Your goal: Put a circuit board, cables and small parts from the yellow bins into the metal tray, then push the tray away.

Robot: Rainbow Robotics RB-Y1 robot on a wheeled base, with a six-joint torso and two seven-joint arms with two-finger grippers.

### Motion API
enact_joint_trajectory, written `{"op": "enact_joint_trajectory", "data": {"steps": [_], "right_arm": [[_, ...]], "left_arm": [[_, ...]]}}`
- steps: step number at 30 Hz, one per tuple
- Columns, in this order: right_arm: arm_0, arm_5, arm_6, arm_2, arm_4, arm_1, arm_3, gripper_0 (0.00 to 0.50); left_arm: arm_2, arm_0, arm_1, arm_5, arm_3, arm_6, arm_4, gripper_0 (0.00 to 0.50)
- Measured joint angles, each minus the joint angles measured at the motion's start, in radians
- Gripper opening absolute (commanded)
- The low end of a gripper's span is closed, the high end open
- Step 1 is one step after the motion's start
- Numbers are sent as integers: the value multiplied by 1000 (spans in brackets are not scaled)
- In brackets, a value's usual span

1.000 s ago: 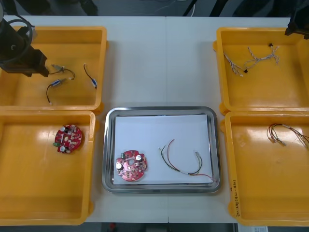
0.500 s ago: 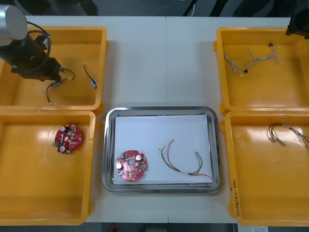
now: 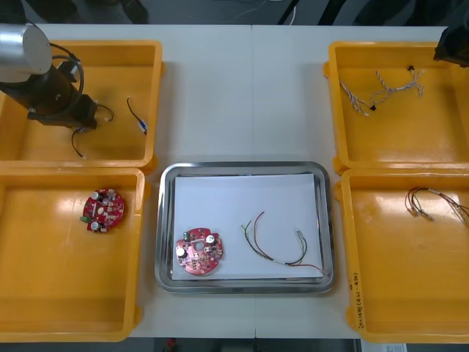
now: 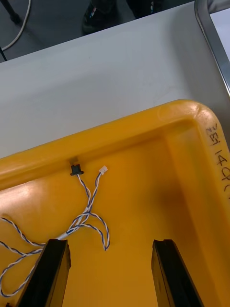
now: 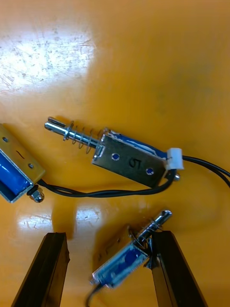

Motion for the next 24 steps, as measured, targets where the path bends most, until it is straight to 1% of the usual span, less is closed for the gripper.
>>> {"op": "enact_joint_trajectory", "data": {"steps": [4, 5, 6, 7, 8, 9, 10, 16, 21, 24], "right_arm": [[-1, -48, 0, -27, -12, 3, 46, 500], [-1, -58, 0, -32, -12, 5, 56, 500], [-1, -67, 0, -36, -12, 7, 65, 500], [-1, -73, 0, -38, -12, 10, 73, 500], [-1, -77, 0, -39, -12, 12, 80, 500], [-1, -78, 0, -39, -12, 14, 84, 500], [0, -78, 0, -39, -12, 17, 86, 500], [7, -109, 3, -39, -12, 45, 87, 500], [23, -151, 52, -39, -12, 64, 87, 500], [33, -158, 54, -39, -12, 67, 87, 500]], "left_arm": [[0, 0, -5, -2, 15, -1, 0, 500], [0, 0, -6, -2, 16, -2, 1, 471], [0, 0, -6, -3, 16, -5, 1, 416], [0, 0, -6, -3, 16, -8, 2, 278], [0, 0, -6, -3, 16, -13, 3, 131], [0, 0, -6, -3, 16, -23, 3, 37], [0, 0, -7, -3, 16, -34, 4, 0], [0, 0, -7, -3, 16, -60, 8, 0], [0, 0, -7, -3, 16, -60, 9, 0], [0, 0, -7, -3, 16, -60, 10, 0]]}}
